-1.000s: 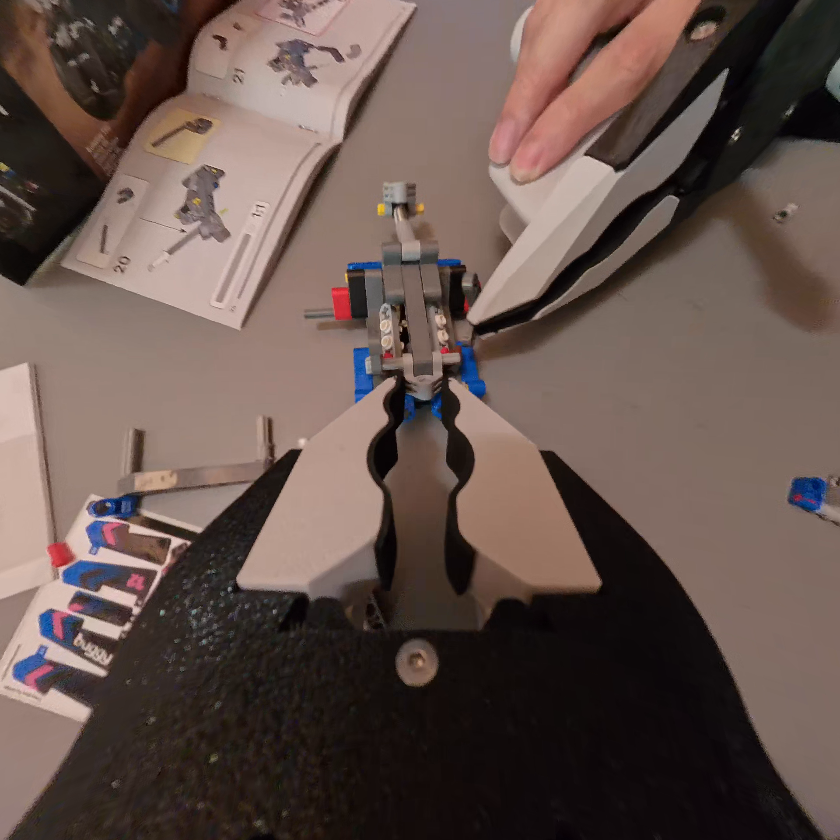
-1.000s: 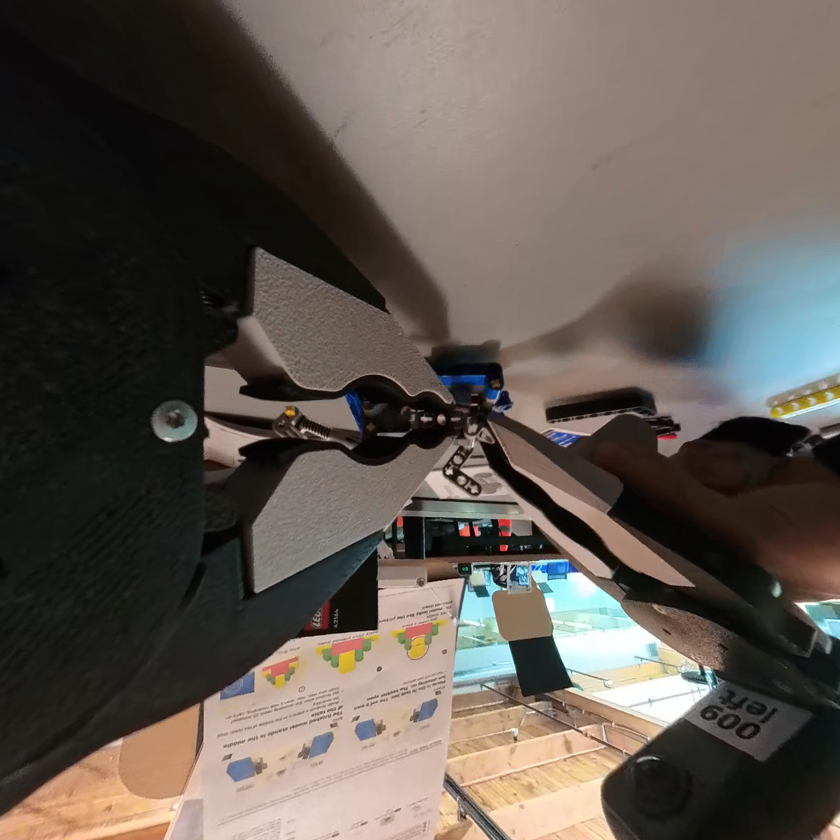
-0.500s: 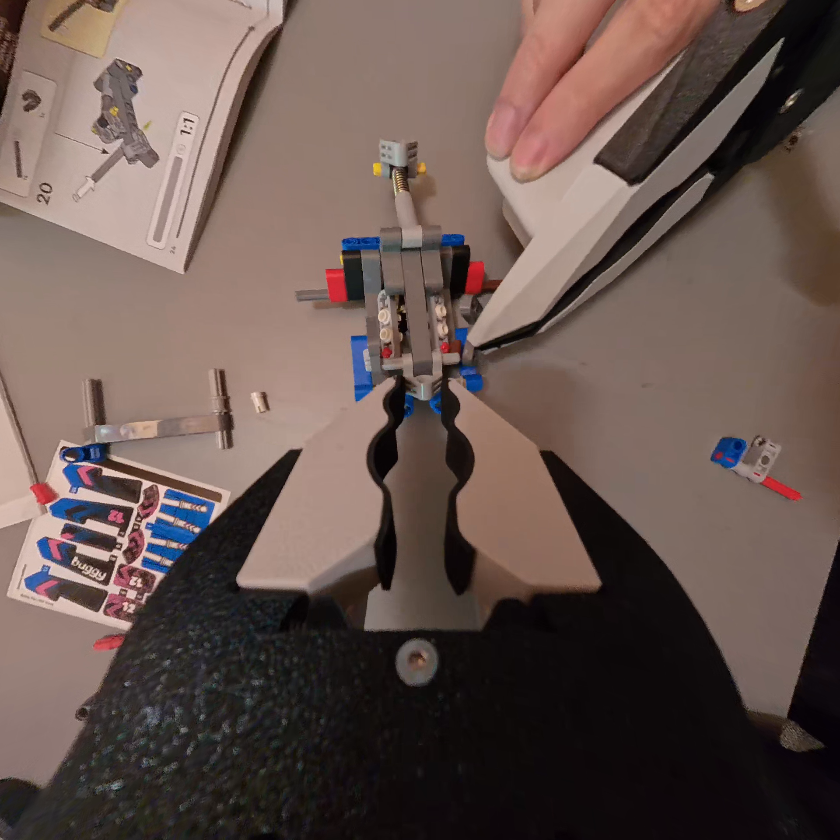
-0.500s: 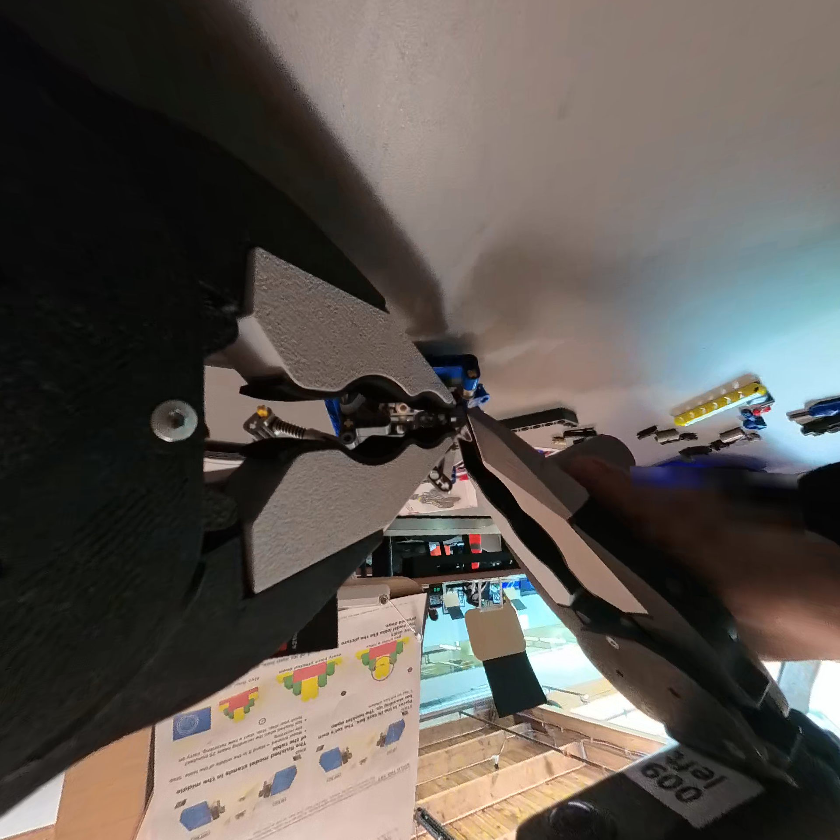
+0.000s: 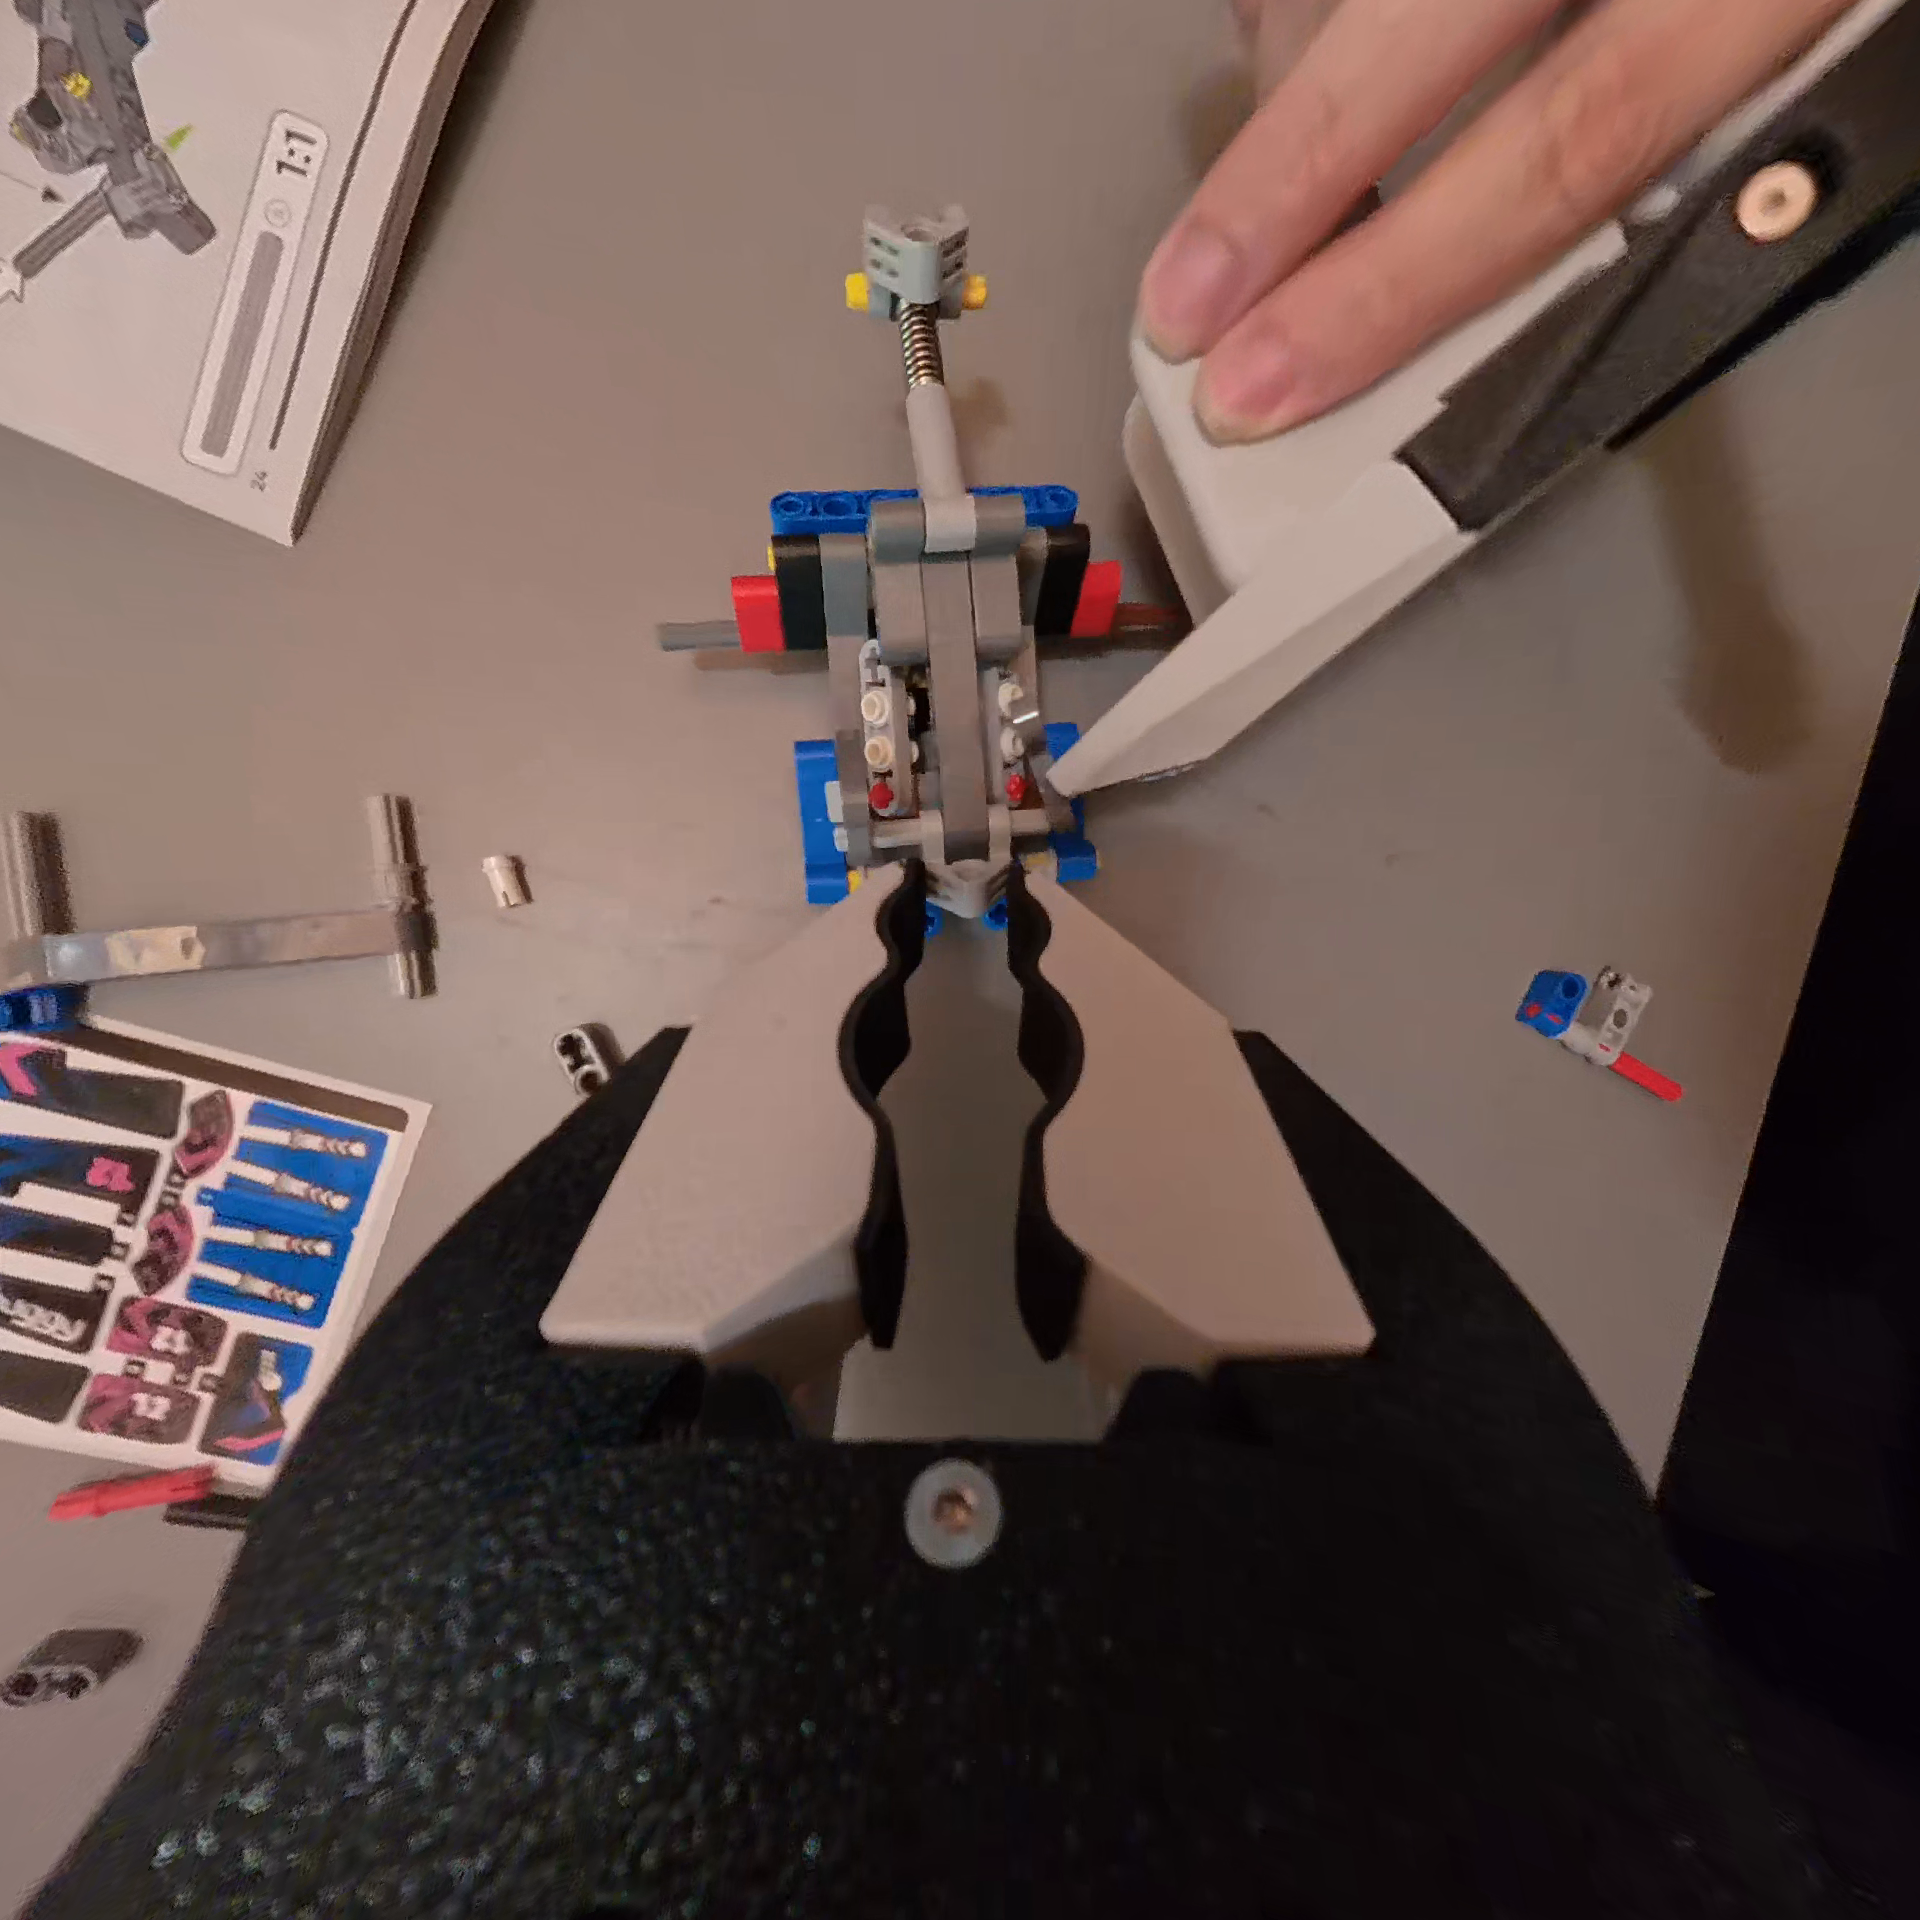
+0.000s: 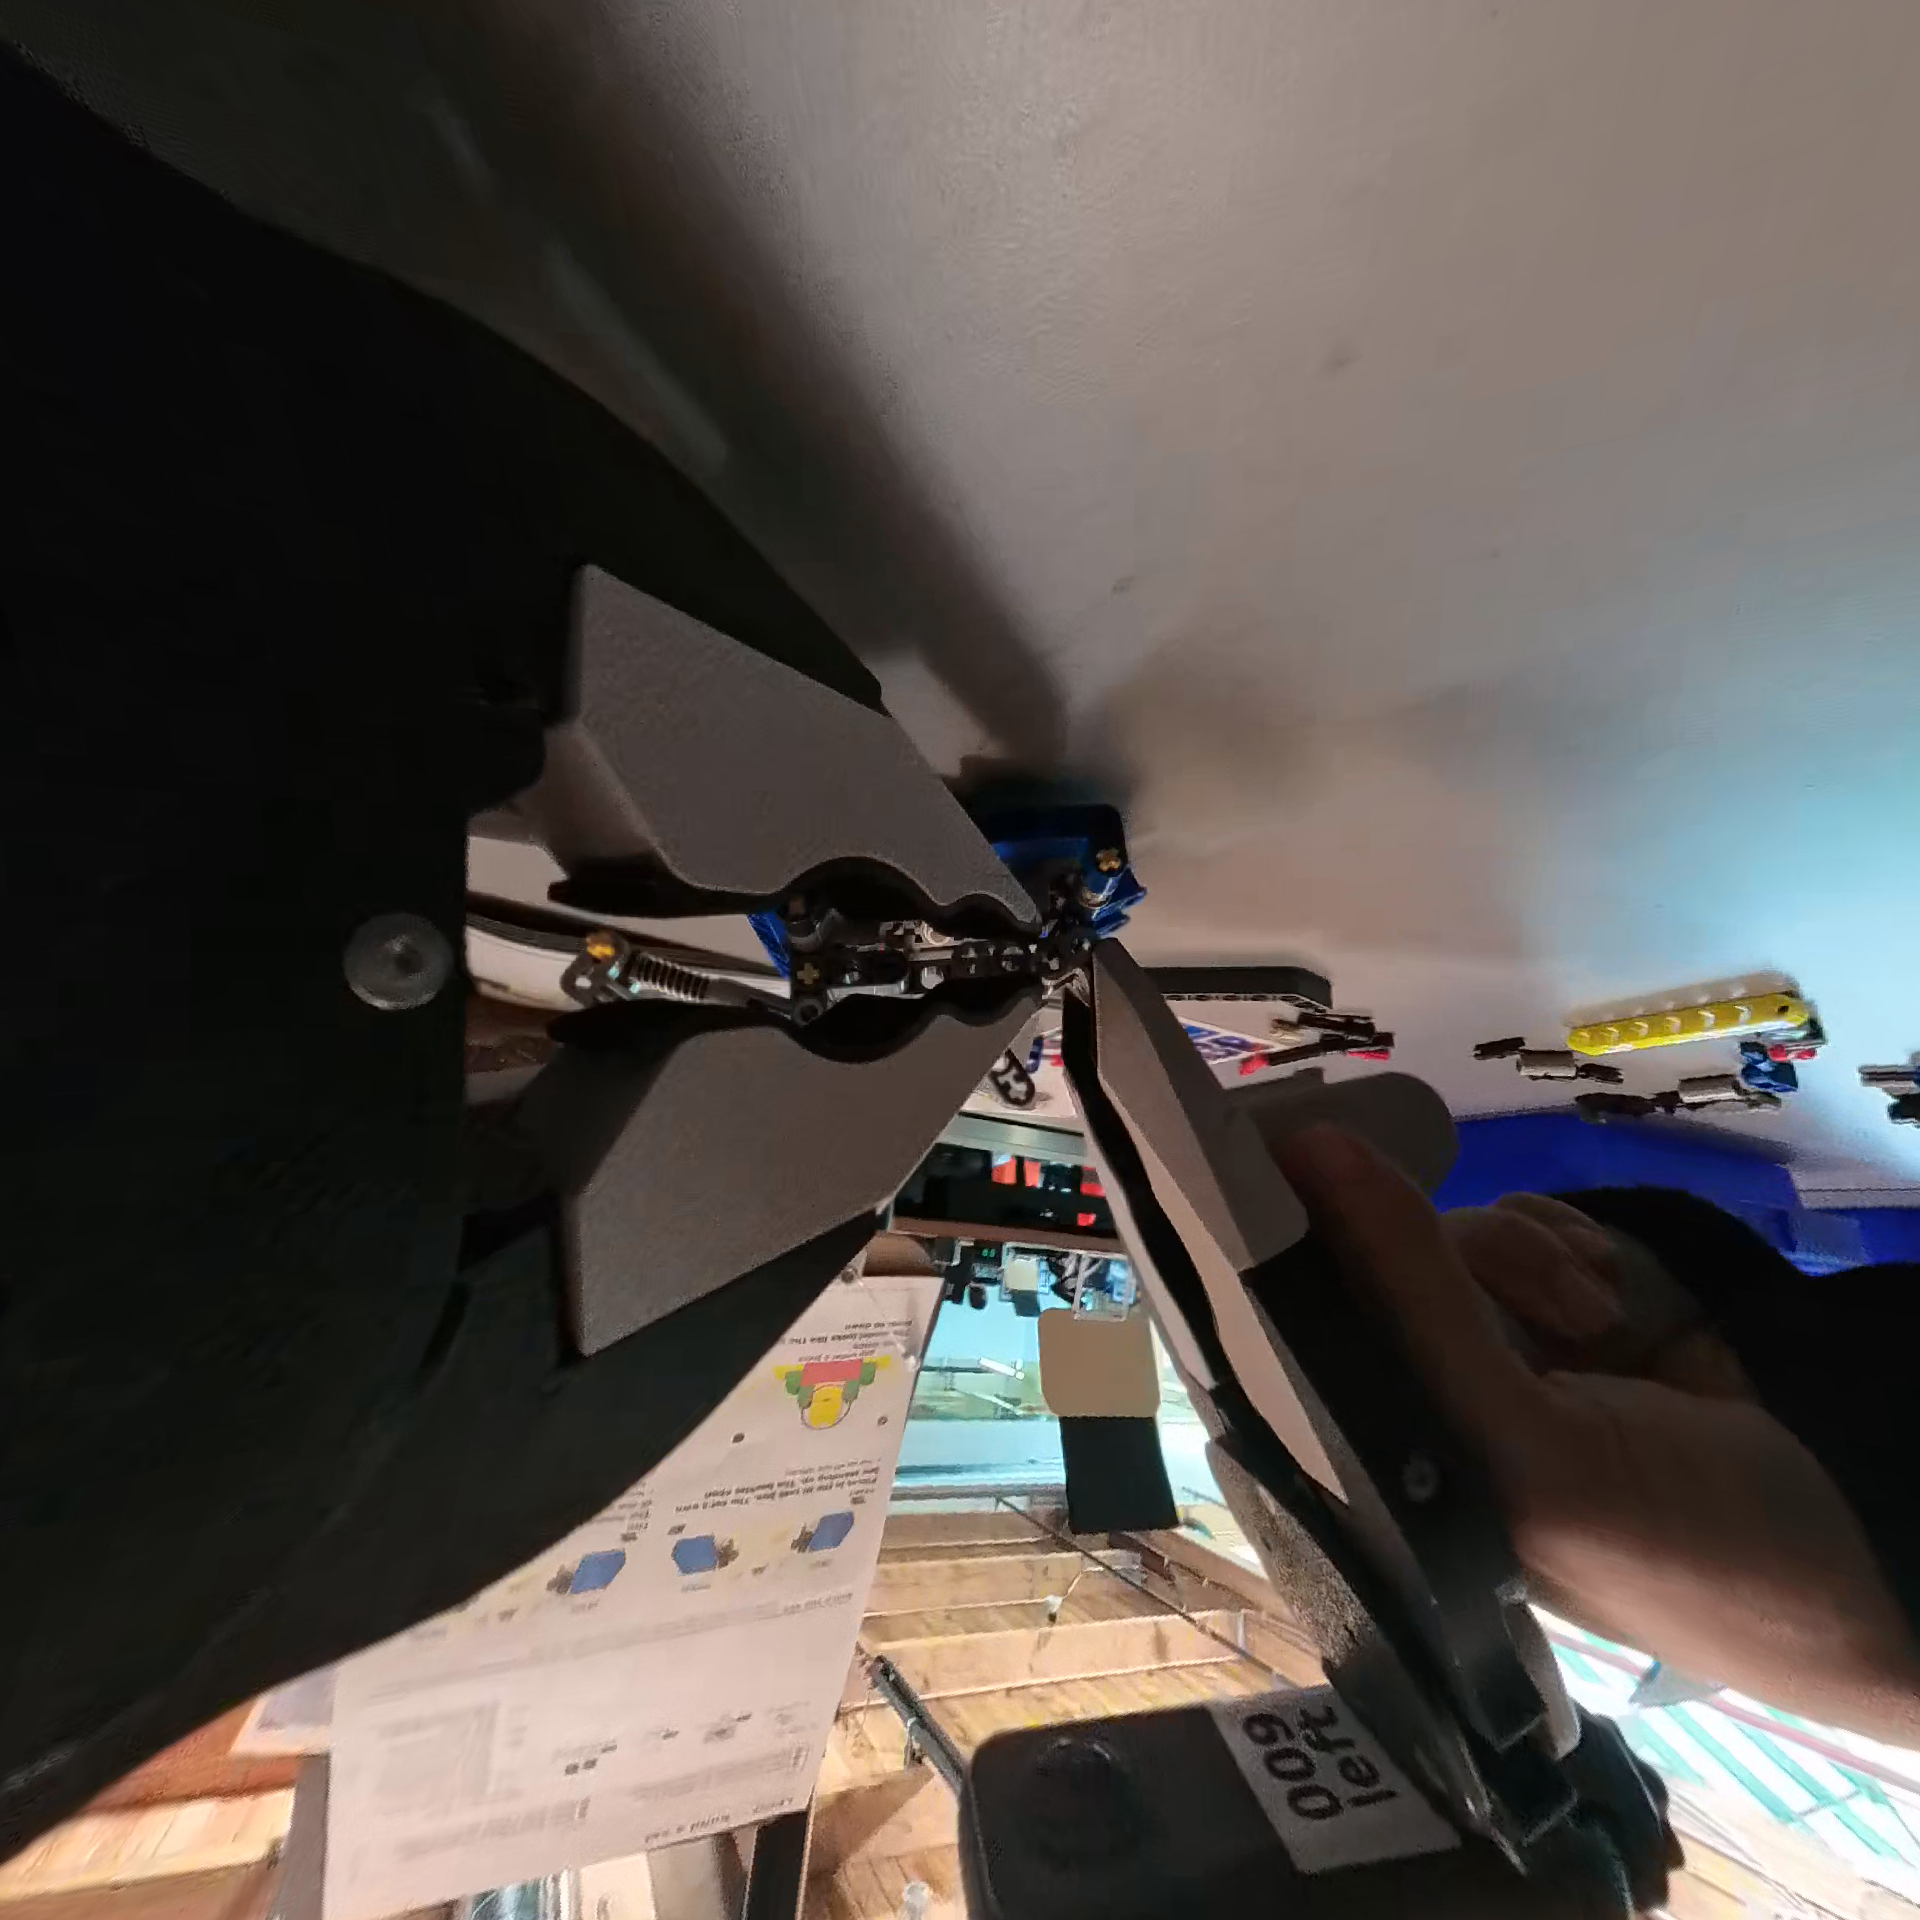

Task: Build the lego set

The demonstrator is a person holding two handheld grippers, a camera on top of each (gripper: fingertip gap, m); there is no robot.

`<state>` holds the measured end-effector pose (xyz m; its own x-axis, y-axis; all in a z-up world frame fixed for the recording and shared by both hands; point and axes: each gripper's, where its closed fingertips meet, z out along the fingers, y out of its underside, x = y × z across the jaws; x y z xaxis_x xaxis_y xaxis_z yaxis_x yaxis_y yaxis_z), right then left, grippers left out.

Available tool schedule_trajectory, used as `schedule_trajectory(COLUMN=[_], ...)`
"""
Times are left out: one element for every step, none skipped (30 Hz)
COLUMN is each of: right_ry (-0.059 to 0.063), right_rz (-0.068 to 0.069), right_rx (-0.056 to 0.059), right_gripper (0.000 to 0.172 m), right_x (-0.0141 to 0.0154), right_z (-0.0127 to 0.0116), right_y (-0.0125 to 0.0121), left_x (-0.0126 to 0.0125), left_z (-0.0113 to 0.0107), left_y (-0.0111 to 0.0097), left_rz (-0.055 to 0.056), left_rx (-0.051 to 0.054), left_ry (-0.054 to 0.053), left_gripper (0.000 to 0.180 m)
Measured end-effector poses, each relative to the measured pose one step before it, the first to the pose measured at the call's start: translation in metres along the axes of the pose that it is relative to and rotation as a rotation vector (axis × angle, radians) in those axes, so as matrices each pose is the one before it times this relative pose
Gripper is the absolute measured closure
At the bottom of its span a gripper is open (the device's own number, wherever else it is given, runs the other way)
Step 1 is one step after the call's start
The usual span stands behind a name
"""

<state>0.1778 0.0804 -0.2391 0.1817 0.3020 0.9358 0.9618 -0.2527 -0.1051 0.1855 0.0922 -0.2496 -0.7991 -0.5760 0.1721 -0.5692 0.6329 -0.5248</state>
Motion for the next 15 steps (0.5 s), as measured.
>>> schedule_trajectory(right_ry=[0.0039,0.0022,0.0058,0.0066,0.0062,-0.0057,-0.0029,0.0001,0.0087,0.0064,-0.0043,-0.0049,0.0036,-0.0005,-0.0041], right_rz=[-0.0039,-0.0041,-0.0094,-0.0224,-0.0265,-0.0104,0.0022,0.0018,0.0081,0.0243,0.0387,0.0303,0.0037,-0.0136,0.0018], right_rx=[-0.0186,-0.0179,-0.0193,-0.0225,-0.0134,-0.0003,-0.0075,-0.0228,-0.0201,0.0093,0.01,0.0056,0.0076,0.0108,0.0147], right_gripper=[0.168,0.168,0.168,0.168,0.168,0.168,0.168,0.168,0.168,0.168,0.169,0.169,0.168,0.168,0.168], right_x=[0.00027,0.00052,0.00085,0.00071,0.00025,-0.00181,-0.00062,0.00124,0.00385,0.00352,0.00152,0.0006,0.0007,-0.00009,0.00043], right_z=[0.00052,0.00026,0.00021,-0.00005,0.00004,0.00087,0.00087,0.00046,-0.00072,-0.00187,-0.00137,-0.00081,-0.00137,-0.00209,-0.00259], right_y=[0.00032,0.00057,0.00113,0.0014,-0.00021,-0.00288,-0.0017,0.00192,0.0026,-0.00113,-0.0011,-0.00093,-0.0018,-0.00261,-0.00306], left_x=[-0.00034,0.0003,0.00013,-0.00023,0.00048,0.00167,-0.00044,-0.00068,0.00145,0.00268,0.00156,0.00132,0.00265,0.00331,0.00387], left_z=[-0.00002,0.00015,0.00011,0.00019,0.00006,0.00073,0.0007,-0.001,-0.00162,-0.00169,-0.00123,-0.0001,0.00045,0.00027,0.00014], left_y=[0.00016,0.00009,-0.00058,-0.00114,-0.00265,-0.00238,0.00049,-0.0004,-0.0005,-0.00128,-0.00044,0.00044,0.00092,0.00127,0.00071], left_rz=[-0.0302,-0.0349,-0.0329,-0.0286,-0.0279,-0.0277,-0.0124,-0.0098,-0.0106,-0.0036,-0.0042,-0.0087,-0.017,-0.0158,-0.0144], left_rx=[-0.0004,0.0025,0.0085,0.0135,0.0227,0.019,0.0019,0.0096,0.0119,0.0171,0.0132,0.0074,0.0052,0.0067,0.0136], left_ry=[0.0037,0.0122,0.0146,0.0124,0.0176,0.0267,0.0085,0.0042,0.0192,0.0287,0.0241,0.0265,0.0407,0.0502,0.0592], left_gripper=[0.168,0.169,0.168,0.168,0.168,0.168,0.168,0.168,0.168,0.168,0.168,0.168,0.168,0.168,0.168])
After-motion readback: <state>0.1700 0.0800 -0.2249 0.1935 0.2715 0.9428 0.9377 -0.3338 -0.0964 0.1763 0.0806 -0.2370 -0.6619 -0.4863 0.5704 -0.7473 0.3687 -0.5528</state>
